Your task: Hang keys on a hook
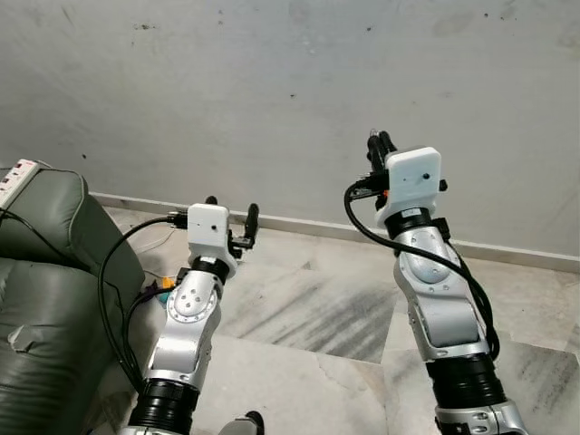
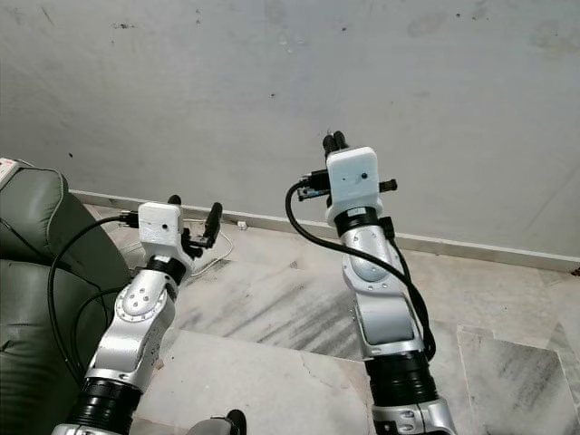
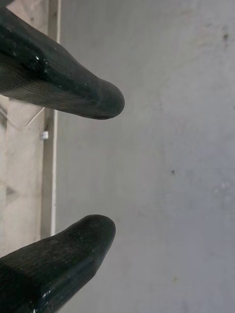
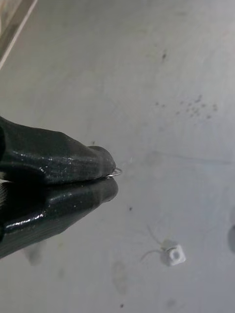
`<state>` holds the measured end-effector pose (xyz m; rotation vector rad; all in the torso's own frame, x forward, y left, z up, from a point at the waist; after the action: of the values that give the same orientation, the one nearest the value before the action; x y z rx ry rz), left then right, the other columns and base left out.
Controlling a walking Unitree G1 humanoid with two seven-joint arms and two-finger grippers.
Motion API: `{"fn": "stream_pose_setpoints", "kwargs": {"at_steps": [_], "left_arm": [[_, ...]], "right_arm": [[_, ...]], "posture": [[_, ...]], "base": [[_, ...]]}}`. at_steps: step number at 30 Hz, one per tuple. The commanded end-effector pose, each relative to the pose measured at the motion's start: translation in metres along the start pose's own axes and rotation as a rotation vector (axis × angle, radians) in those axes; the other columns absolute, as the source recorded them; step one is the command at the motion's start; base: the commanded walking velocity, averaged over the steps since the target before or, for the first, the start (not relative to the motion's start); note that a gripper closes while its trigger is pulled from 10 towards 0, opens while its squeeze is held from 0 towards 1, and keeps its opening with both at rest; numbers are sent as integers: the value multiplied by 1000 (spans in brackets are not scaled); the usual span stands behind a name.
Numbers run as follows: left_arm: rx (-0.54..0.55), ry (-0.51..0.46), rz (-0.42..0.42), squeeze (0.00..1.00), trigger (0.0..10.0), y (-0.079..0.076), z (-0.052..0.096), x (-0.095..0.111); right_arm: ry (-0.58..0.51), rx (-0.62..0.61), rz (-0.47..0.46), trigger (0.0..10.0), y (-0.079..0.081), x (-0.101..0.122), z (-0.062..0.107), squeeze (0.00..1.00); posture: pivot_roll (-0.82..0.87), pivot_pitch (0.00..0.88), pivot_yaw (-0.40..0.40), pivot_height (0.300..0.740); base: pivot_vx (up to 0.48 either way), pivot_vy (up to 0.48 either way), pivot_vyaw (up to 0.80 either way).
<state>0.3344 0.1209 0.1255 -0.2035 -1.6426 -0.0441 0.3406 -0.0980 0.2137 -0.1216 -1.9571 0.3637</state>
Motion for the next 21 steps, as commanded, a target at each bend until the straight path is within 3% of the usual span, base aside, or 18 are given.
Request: {"fn": "stream_pose_setpoints", "kwargs": {"at_steps": [1, 17, 21], "left_arm": [[-4, 8, 9, 0, 10000, -2, 2, -2], [-4, 12, 18, 0, 10000, -1, 3, -2], [-1, 9, 10, 0, 10000, 0, 3, -2]], "right_arm": [[-15, -13, 4, 10000, -4, 2, -1, 0], [-12, -13, 5, 10000, -4, 0, 0, 0], [-13, -13, 4, 10000, -4, 0, 0, 0]], "posture": [[-1, 133, 49, 740], [-1, 132, 50, 740], [0, 131, 51, 740]], "base": [[0, -435, 0], [0, -457, 0], [0, 0, 0]]}}
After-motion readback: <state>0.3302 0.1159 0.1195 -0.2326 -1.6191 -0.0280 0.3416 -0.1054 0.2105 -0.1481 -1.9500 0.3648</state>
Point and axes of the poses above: a point about 5 cm out from each wrist's last joint towards the gripper, its own z axis pointing back from the gripper into the wrist, its own x axis along the axis of the wrist's last joint, y = z × x, the point moved 2 cm from there along -z, pointing out of the wrist towards the gripper, and after that the axes turned 6 degrees about z, right-handed, at the moved point
